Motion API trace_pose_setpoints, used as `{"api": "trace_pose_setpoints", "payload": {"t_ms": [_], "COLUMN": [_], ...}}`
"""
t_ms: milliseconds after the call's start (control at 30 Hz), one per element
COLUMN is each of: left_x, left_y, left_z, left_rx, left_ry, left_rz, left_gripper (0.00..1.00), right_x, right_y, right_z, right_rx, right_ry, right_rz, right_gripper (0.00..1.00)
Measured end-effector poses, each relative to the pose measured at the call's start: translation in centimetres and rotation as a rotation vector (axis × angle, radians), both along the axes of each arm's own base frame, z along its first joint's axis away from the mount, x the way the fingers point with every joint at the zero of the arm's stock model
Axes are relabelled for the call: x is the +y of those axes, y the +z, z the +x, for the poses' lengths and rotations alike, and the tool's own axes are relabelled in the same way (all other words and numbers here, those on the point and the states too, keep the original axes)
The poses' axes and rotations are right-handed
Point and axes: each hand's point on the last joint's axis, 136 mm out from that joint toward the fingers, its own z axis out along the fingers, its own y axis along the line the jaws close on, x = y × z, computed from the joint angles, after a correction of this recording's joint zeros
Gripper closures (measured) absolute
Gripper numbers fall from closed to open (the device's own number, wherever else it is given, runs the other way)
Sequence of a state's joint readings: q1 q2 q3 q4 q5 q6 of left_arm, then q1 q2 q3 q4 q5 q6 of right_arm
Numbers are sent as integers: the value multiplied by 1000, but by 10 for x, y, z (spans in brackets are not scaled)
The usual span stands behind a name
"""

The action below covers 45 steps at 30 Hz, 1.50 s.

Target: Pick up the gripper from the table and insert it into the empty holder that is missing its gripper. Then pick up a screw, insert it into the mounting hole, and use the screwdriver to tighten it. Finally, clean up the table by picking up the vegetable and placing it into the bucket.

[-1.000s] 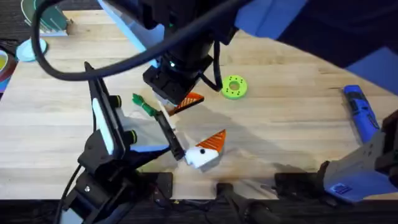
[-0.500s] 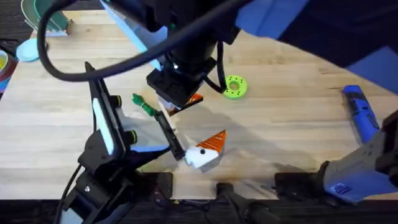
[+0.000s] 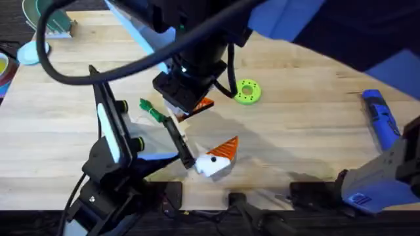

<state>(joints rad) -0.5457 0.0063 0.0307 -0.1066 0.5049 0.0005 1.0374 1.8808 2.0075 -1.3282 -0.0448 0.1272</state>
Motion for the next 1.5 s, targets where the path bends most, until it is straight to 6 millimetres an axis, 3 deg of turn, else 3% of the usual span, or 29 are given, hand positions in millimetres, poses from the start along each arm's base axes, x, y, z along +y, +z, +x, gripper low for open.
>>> {"api": "trace_pose_setpoints", "payload": {"t_ms": [433, 533, 733, 800, 833, 1000, 1233, 1367, 1500], "left_x": [0, 0, 1, 0, 0, 0, 0, 0, 0], "left_y": [0, 0, 0, 0, 0, 0, 0, 0, 0], "left_z": [0, 1, 1, 1, 1, 1, 1, 1, 1], "left_rx": [1, 2, 0, 0, 0, 0, 0, 0, 0], "left_ry": [0, 5, 6, 4, 4, 4, 4, 4, 4], "left_rz": [0, 0, 0, 0, 0, 0, 0, 0, 0], "left_gripper": [8, 8, 8, 8, 8, 8, 8, 7, 8], "right_x": [1, 1, -8, -14, -18, -46, -108, -141, -167], "right_y": [-3, -3, 0, 5, 9, 45, 84, 92, 83], "right_z": [0, 2, 16, 20, 22, 28, 29, 31, 30], "right_rx": [1, -2, -8, -11, -15, -63, -120, -144, -164], "right_ry": [-1, -9, -50, -71, -81, -129, -233, -304, -369], "right_rz": [-2, 2, 9, 18, 26, 90, 104, 112, 142], "right_gripper": [985, 631, 303, 56, 22, 8, 7, 7, 7]}}
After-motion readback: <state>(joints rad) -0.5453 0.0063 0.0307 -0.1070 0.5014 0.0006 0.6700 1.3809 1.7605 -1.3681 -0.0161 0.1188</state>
